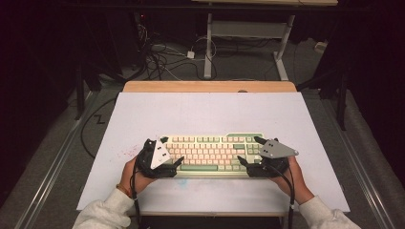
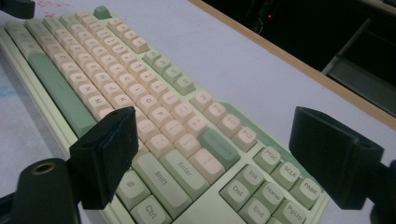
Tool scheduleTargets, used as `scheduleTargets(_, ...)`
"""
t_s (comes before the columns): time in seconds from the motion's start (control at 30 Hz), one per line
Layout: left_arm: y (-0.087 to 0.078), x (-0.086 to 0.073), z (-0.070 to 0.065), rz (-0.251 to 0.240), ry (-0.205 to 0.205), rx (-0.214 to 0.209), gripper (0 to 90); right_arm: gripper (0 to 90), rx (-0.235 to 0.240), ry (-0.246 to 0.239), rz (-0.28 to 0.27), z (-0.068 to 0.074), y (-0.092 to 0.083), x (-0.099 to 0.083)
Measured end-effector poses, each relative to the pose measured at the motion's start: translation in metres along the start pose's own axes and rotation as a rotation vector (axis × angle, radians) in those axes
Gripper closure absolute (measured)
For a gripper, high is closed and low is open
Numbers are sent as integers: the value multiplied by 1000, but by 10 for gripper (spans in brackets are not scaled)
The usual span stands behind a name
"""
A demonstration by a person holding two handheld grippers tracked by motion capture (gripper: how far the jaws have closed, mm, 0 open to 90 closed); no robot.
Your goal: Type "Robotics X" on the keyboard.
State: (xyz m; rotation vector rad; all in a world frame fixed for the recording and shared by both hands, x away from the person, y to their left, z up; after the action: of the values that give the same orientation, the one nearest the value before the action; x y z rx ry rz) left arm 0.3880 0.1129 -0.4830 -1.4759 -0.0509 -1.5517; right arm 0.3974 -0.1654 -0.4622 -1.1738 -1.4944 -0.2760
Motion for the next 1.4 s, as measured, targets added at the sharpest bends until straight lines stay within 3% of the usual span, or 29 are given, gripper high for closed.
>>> scheduleTargets(0.2,-3,3,-1,-6,16,15,180,163,-37,-28,-6,-1,-2,3)
scheduleTargets(0.8,-16,5,-5,-14,69,41,180,166,-75,-74,-21,0,-14,7)
scheduleTargets(1.4,-32,2,-10,-35,110,47,179,166,-100,-62,-40,-7,-36,7)
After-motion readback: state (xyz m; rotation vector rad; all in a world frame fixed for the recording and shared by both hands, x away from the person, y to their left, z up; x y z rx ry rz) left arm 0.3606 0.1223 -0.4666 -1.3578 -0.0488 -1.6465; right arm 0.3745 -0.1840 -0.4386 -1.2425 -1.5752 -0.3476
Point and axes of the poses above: each handheld gripper's, and its own axes: y roughly forward along the jaws, x roughly out of its top, z roughly to its left, the point moved 8 cm from there along y, roughly forward along the jaws, and after that the axes turned 6 degrees about -x, right-handed, at the moved point
